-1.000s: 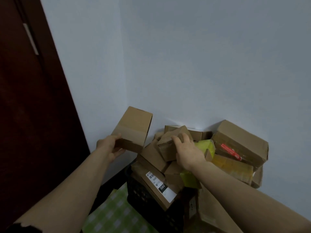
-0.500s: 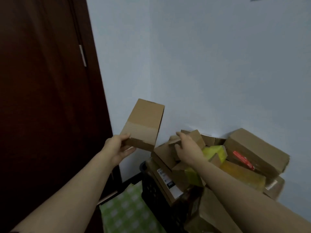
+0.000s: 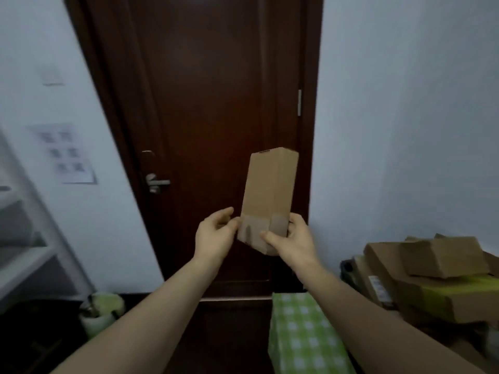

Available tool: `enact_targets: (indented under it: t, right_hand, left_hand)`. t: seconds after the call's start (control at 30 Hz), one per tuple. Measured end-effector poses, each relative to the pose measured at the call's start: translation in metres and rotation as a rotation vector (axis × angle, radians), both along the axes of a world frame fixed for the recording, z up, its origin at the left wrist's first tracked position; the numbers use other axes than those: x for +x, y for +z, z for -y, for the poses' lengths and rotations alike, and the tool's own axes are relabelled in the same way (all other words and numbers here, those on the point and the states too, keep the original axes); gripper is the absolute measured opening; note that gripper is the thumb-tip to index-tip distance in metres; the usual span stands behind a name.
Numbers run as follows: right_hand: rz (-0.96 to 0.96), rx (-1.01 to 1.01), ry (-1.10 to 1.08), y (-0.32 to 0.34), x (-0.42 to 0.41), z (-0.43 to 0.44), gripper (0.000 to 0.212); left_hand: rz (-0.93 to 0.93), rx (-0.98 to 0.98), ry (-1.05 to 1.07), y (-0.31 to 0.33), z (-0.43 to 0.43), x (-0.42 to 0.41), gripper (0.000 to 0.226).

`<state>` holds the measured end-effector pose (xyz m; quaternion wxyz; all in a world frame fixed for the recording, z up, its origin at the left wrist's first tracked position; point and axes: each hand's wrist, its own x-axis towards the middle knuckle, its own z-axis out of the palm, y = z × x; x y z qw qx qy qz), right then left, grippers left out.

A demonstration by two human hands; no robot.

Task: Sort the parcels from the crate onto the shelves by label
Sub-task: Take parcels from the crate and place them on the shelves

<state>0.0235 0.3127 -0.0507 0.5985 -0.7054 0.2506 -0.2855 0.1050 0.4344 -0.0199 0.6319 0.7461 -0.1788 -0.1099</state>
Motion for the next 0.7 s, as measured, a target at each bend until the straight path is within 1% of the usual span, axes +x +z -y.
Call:
enact_targets:
  t: [0.03, 0.07, 0.1, 0.17, 0.2, 0.27, 0.33, 0.4, 0.43, 0.47, 0.53, 0.6, 0.63, 0.7]
  right_hand:
    - [-0.023, -0.102, 0.048, 0.002, 0.012, -0.020, 0.065]
    - [-0.032, -0.196, 0.106, 0.006, 0.023, -0.042, 0.067]
    - [-0.030, -0.280, 0.171, 0.008, 0.033, -0.064, 0.069]
    - [0.004, -0.447, 0.305, 0.011, 0.053, -0.106, 0.072]
    - [0.011, -0.517, 0.364, 0.012, 0.061, -0.126, 0.076]
    - [0.034, -0.577, 0.477, 0.018, 0.075, -0.164, 0.079]
    - [0.070, -0.604, 0.619, 0.021, 0.088, -0.198, 0.074]
    - [0.093, -0.643, 0.766, 0.025, 0.101, -0.237, 0.067]
    - [0.110, -0.639, 0.807, 0.027, 0.108, -0.257, 0.065]
    - [0.131, -0.618, 0.804, 0.028, 0.116, -0.278, 0.062]
    - [0.168, -0.538, 0.708, 0.033, 0.132, -0.317, 0.056]
    - [0.171, -0.409, 0.627, 0.041, 0.149, -0.353, 0.054]
    - [0.138, -0.329, 0.621, 0.046, 0.156, -0.370, 0.055]
    - [0.048, -0.127, 0.680, 0.053, 0.171, -0.406, 0.059]
  left_hand:
    - [0.041, -0.037, -0.024, 0.008, -0.016, 0.000, 0.042]
    - [0.041, -0.064, -0.053, 0.016, -0.032, 0.001, 0.046]
    - [0.054, -0.055, -0.056, 0.021, -0.048, 0.005, 0.052]
    - [0.130, 0.024, 0.051, 0.027, -0.084, 0.019, 0.063]
    - [0.136, 0.045, 0.141, 0.030, -0.106, 0.029, 0.063]
    - [0.078, 0.009, 0.268, 0.032, -0.155, 0.047, 0.051]
    - [0.013, -0.046, 0.360, 0.032, -0.204, 0.060, 0.032]
    - [0.018, -0.047, 0.468, 0.031, -0.252, 0.068, 0.015]
    - [0.018, -0.059, 0.513, 0.032, -0.276, 0.071, 0.010]
    - [0.011, -0.083, 0.542, 0.033, -0.301, 0.073, 0.006]
    - [-0.021, -0.147, 0.576, 0.037, -0.353, 0.077, 0.009]
    - [-0.027, -0.192, 0.608, 0.046, -0.404, 0.076, 0.011]
    - [-0.016, -0.222, 0.622, 0.049, -0.430, 0.074, 0.010]
    - [-0.003, -0.283, 0.619, 0.055, -0.477, 0.069, 0.012]
